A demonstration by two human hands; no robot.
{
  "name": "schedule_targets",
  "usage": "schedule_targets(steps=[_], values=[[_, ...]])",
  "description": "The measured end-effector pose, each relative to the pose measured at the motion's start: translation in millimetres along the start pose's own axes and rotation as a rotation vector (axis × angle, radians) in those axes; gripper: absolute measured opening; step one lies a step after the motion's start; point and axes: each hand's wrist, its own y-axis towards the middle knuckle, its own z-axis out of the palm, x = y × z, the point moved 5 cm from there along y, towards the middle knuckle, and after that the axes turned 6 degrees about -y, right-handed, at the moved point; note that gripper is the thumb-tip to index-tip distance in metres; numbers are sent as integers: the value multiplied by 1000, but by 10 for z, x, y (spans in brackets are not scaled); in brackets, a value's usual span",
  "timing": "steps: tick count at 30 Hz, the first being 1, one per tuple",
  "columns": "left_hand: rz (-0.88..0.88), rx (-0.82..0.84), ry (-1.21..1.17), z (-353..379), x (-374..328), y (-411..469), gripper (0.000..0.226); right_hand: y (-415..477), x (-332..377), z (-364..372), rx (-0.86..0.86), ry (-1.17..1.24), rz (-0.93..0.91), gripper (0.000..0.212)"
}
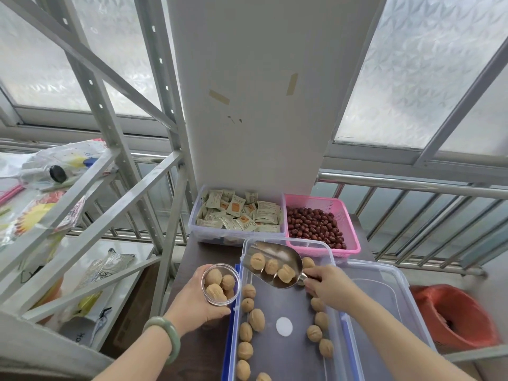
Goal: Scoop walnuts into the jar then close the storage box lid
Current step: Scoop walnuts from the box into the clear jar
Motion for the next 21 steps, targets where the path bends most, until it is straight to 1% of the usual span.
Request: schedule_targets(steps=[5, 8, 9, 12, 14, 18, 21], values=[[5, -16, -28, -6, 6, -34, 79, -180, 309, -266, 83, -156, -80, 39], [-6, -23, -59, -3, 28, -48, 81, -219, 472, -266, 101, -228, -99, 22], [-7, -23, -71, -1, 32, -54, 83, -231, 544, -268, 92, -273, -112, 20], [-4, -16, -87, 1, 32, -74, 85, -258, 733, -273, 57, -421, -148, 21], [1, -18, -91, 1, 35, -78, 83, -279, 825, -265, 50, -481, -166, 24], [-8, -30, -99, -8, 26, -92, 77, -317, 883, -276, 27, -564, -166, 14], [-15, -24, -98, -9, 29, -96, 83, -362, 853, -309, 35, -601, -134, 13]])
